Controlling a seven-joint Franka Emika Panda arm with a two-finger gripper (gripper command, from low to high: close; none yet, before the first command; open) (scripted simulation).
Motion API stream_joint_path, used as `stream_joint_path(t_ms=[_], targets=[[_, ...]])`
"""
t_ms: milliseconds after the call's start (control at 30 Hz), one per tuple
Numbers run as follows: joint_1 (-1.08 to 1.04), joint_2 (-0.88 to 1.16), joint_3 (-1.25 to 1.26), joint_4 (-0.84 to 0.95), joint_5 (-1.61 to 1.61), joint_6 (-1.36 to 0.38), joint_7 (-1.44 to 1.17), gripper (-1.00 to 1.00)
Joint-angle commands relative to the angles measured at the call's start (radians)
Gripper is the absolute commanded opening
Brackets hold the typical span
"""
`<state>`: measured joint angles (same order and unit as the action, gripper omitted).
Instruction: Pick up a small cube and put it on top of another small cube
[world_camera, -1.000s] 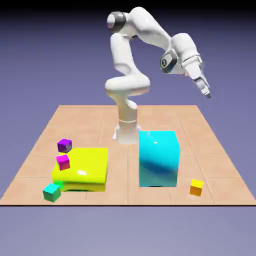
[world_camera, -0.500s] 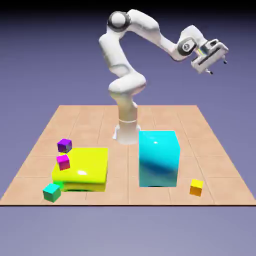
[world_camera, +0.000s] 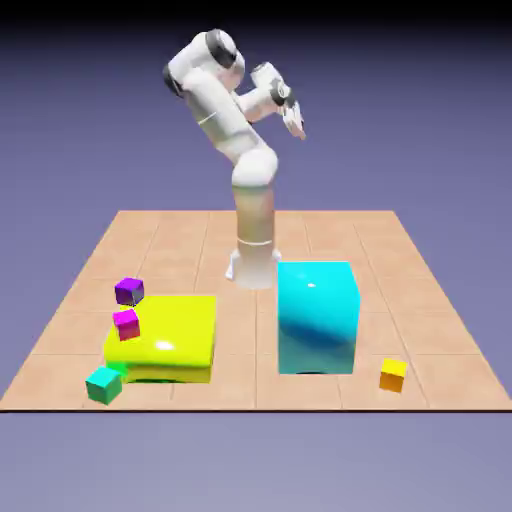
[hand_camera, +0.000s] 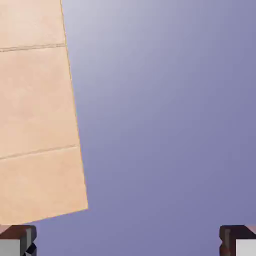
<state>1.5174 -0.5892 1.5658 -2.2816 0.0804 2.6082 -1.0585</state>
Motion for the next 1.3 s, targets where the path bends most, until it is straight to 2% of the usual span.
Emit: stream_joint_path(t_ms=[0, 1167, 1267], targets=[[0.035, 0.000, 0.036, 0.012, 0.002, -0.010, -0.042, 0.00], [1.254, -0.016, 1.305, 0.440, 0.067, -0.357, -1.499, 0.00], [1.305, -0.052, 1.307, 0.449, 0.107, -0.337, -1.554, 0.00]])
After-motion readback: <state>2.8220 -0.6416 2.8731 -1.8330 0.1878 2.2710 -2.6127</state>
